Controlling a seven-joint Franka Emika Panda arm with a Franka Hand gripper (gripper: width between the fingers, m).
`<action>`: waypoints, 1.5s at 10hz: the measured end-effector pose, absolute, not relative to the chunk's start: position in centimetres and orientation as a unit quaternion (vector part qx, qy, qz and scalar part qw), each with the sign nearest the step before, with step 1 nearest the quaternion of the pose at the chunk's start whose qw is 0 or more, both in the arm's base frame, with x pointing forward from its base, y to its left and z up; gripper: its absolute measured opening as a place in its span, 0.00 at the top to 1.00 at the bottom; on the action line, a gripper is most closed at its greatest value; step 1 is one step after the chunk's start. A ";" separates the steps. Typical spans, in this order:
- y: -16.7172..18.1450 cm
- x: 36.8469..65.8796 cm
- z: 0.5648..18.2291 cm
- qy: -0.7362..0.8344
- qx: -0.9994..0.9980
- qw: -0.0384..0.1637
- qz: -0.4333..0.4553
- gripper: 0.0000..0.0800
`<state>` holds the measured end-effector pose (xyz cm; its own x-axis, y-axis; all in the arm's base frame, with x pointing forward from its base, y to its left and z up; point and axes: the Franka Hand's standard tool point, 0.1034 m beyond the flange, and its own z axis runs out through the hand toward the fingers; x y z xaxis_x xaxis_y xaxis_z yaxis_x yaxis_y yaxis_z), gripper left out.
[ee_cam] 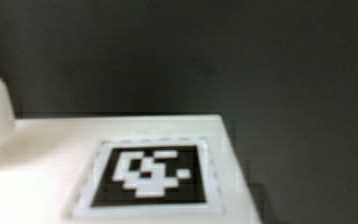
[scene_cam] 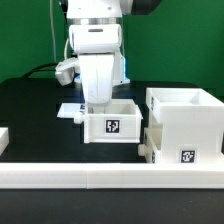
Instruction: Assemble drawer
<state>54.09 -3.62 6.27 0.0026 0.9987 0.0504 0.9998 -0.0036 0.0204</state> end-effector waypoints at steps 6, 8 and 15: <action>-1.9 55.2 6.1 -0.707 -0.707 0.015 -0.027 0.95; -1.4 55.1 5.7 -0.709 -0.705 0.018 -0.025 0.95; -0.3 54.7 5.4 -0.716 -0.698 0.022 -0.024 0.95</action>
Offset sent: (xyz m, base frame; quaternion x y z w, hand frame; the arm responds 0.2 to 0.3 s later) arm 0.0217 0.0148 0.0042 0.0108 -0.0060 -0.0075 0.9999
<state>54.71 -0.28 5.39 -0.0255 0.9975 0.0653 0.9997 0.0253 0.0043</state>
